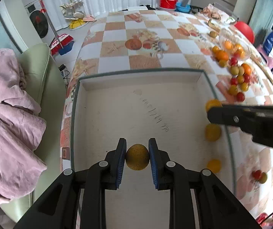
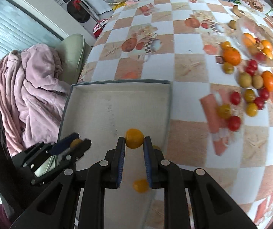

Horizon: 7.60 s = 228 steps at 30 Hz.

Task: Organize fruits
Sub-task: 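Carry both fruits over the white tray and open both tools, then return to the fruits and grasp a yellow cherry tomato with the right tool, then grasp a red cherry tomato with the left tool while the right holds its tomato, then carry both tomatoes over the white tray and open both tools, then return to the fruits and grasp a red cherry tomato with the right tool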

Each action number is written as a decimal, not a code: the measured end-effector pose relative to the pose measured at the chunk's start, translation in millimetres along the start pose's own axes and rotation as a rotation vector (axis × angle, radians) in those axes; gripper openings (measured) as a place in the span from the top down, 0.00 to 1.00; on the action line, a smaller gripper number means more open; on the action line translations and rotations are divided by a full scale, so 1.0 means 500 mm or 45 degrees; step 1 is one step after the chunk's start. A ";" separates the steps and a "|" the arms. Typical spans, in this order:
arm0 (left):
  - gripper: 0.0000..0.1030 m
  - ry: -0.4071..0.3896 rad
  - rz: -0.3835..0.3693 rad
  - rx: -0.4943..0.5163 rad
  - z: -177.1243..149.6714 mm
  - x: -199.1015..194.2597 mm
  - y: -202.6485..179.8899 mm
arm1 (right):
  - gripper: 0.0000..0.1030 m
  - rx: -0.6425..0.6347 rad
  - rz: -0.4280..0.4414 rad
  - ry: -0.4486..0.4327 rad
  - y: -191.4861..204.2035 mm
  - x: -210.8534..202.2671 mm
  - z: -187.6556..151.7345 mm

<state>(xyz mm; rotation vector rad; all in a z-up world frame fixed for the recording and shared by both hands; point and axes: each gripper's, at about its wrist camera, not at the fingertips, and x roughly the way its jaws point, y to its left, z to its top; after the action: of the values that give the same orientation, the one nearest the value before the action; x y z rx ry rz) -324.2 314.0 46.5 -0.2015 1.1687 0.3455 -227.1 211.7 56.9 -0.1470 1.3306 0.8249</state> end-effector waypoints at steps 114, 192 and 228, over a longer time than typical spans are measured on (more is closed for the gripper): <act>0.38 -0.088 -0.229 0.380 0.061 0.072 -0.593 | 0.73 0.348 -0.378 -0.160 -0.462 -0.227 -0.320; 0.28 0.050 0.071 -0.056 -0.143 -0.021 0.011 | 0.27 -0.093 -0.027 0.036 0.048 0.026 -0.094; 0.28 -0.054 -0.001 -0.100 0.222 0.103 -0.338 | 0.44 0.326 -0.195 -0.123 -0.455 -0.098 0.079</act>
<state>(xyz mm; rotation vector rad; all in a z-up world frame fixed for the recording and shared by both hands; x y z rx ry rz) -148.7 202.1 37.5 -0.2619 1.1140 0.3933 -58.7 48.6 31.7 -0.0067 1.3045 0.5211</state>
